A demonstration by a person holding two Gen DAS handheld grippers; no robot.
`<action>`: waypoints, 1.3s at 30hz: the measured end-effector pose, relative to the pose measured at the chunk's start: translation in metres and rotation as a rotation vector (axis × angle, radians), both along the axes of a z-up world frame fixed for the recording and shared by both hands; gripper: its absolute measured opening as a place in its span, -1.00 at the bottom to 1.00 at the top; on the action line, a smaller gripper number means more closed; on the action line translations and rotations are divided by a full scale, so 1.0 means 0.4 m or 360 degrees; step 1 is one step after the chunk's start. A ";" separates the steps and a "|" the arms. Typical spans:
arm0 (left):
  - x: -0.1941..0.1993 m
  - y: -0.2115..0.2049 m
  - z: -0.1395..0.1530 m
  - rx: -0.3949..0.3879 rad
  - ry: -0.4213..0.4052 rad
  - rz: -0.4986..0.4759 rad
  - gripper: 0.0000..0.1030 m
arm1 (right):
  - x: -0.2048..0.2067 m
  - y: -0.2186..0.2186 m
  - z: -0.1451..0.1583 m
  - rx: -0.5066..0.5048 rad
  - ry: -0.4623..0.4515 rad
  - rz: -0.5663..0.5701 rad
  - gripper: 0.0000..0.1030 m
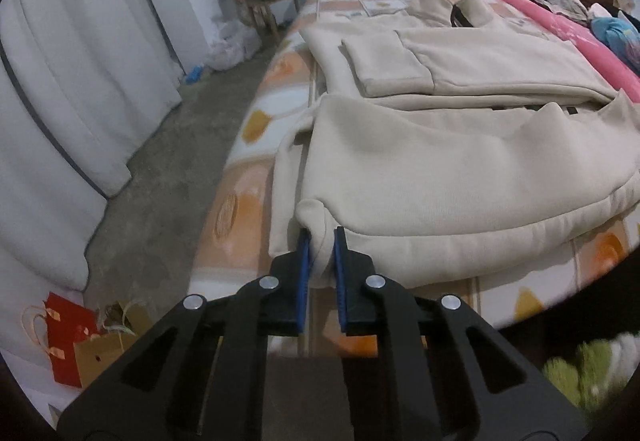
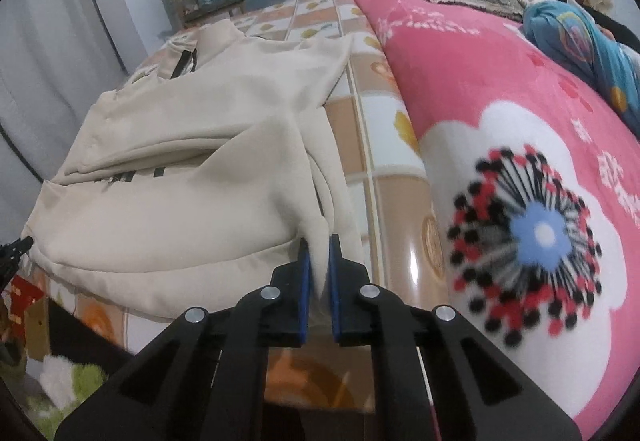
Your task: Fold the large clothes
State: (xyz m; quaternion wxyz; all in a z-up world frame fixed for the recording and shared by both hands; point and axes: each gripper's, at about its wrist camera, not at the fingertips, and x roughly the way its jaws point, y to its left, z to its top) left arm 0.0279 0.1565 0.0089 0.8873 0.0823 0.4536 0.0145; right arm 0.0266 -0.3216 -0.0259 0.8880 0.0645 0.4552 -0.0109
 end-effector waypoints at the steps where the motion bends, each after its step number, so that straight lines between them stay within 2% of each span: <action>1: -0.015 0.007 0.003 -0.0008 0.0016 0.0004 -0.79 | -0.008 0.000 0.001 0.0011 0.0009 0.0004 -0.84; 6: -0.044 0.031 -0.021 -0.0091 0.0106 0.0024 -0.76 | -0.036 -0.009 -0.008 0.0050 0.0041 0.0004 -0.80; 7: -0.041 0.038 -0.020 -0.0117 0.0102 0.0033 -0.69 | -0.036 -0.012 -0.007 0.0055 0.0031 0.0000 -0.74; 10: -0.036 0.065 0.009 -0.0231 0.0046 0.0066 -0.66 | -0.035 -0.012 0.024 0.0052 -0.0042 -0.0022 -0.51; 14: -0.043 0.084 0.062 -0.0245 -0.0103 0.0101 -0.49 | -0.050 0.011 0.074 -0.0114 -0.0167 -0.0050 -0.08; 15: -0.044 0.085 0.074 -0.0273 -0.0132 0.0104 -0.48 | -0.052 0.016 0.084 -0.0131 -0.0190 -0.0053 -0.02; 18: -0.038 0.064 0.091 -0.0459 -0.0160 0.0049 -0.38 | -0.049 0.033 0.106 -0.0090 -0.0236 -0.0026 0.02; 22: -0.008 -0.034 0.084 -0.0792 -0.0095 -0.0183 -0.20 | -0.024 0.096 0.097 0.0059 -0.0224 0.0129 0.09; 25: 0.016 -0.123 0.059 -0.0889 0.0014 -0.0341 -0.16 | 0.005 0.175 0.069 0.0141 -0.0161 0.0290 0.10; 27: 0.035 -0.188 0.035 -0.0855 0.0073 -0.0424 -0.16 | 0.030 0.233 0.040 0.0166 -0.0106 0.0400 0.11; 31: 0.061 -0.266 -0.007 -0.0639 0.0117 -0.0460 -0.17 | 0.070 0.307 -0.019 0.0080 0.0022 0.0450 0.11; 34: 0.054 -0.294 -0.013 -0.0491 0.0059 -0.0497 -0.36 | 0.081 0.335 -0.041 -0.0004 0.0045 0.0460 0.10; 36: 0.048 -0.312 -0.015 -0.0384 0.0013 -0.0531 -0.53 | 0.078 0.351 -0.042 -0.0117 0.0041 0.0489 -0.09; 37: 0.039 -0.321 -0.015 -0.0342 -0.0008 -0.0558 -0.66 | 0.076 0.357 -0.042 -0.0114 0.0037 0.0523 -0.34; 38: 0.034 -0.326 -0.013 -0.0300 -0.0032 -0.0577 -0.79 | 0.077 0.358 -0.039 -0.0092 0.0038 0.0545 -0.75; 39: 0.021 -0.338 -0.007 -0.0242 -0.0073 -0.0598 -0.86 | 0.078 0.360 -0.037 -0.0088 0.0038 0.0542 -0.88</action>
